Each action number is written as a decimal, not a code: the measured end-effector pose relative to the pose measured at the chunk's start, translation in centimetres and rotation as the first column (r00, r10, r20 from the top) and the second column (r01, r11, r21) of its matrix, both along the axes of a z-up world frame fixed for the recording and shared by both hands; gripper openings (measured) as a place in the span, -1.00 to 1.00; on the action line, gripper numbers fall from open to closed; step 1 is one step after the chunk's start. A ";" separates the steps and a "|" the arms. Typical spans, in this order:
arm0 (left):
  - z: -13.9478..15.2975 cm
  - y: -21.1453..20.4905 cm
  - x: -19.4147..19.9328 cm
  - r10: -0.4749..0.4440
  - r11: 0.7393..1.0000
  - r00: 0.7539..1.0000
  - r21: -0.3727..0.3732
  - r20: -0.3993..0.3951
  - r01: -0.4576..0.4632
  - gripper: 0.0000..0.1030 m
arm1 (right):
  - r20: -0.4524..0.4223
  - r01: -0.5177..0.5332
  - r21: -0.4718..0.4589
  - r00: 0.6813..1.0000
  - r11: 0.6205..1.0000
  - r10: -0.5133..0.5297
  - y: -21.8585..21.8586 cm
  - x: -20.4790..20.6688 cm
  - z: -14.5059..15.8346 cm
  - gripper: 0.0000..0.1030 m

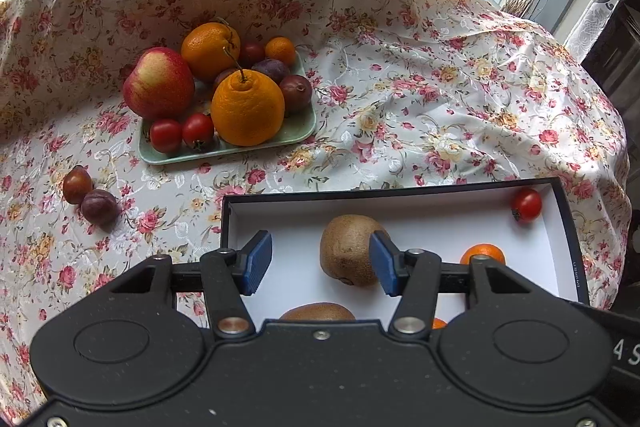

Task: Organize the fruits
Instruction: 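Lift both open tools out of the box toward the two plums on the cloth, then move the left tool to a red plum while the right tool grasps a dark purple plum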

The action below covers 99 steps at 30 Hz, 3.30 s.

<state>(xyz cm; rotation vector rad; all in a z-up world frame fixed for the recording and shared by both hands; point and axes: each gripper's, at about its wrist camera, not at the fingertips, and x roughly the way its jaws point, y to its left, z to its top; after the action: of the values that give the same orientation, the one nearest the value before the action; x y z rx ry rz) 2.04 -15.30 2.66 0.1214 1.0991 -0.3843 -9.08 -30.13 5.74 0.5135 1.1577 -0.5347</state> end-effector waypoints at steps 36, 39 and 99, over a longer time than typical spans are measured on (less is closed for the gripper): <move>3.7 17.3 4.7 0.252 0.968 0.968 0.012 0.022 -0.252 0.15 | 0.275 -0.171 0.079 0.951 0.982 0.143 16.2 5.9 0.9 -0.18; 4.0 18.6 4.8 0.262 0.965 0.965 0.005 0.023 -0.263 0.15 | 0.241 -0.134 0.088 0.964 0.987 0.110 16.7 6.6 0.0 -0.18; 0.6 27.4 10.1 0.402 0.916 0.912 0.056 -0.083 -0.398 0.15 | 0.158 -0.189 0.136 0.973 0.973 0.167 24.4 16.4 -6.0 -0.26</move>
<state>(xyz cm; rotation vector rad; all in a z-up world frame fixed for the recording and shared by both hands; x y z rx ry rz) 12.12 12.14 3.24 -0.0908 1.1914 0.0009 7.27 -5.75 -0.25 0.5621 1.0963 -0.2516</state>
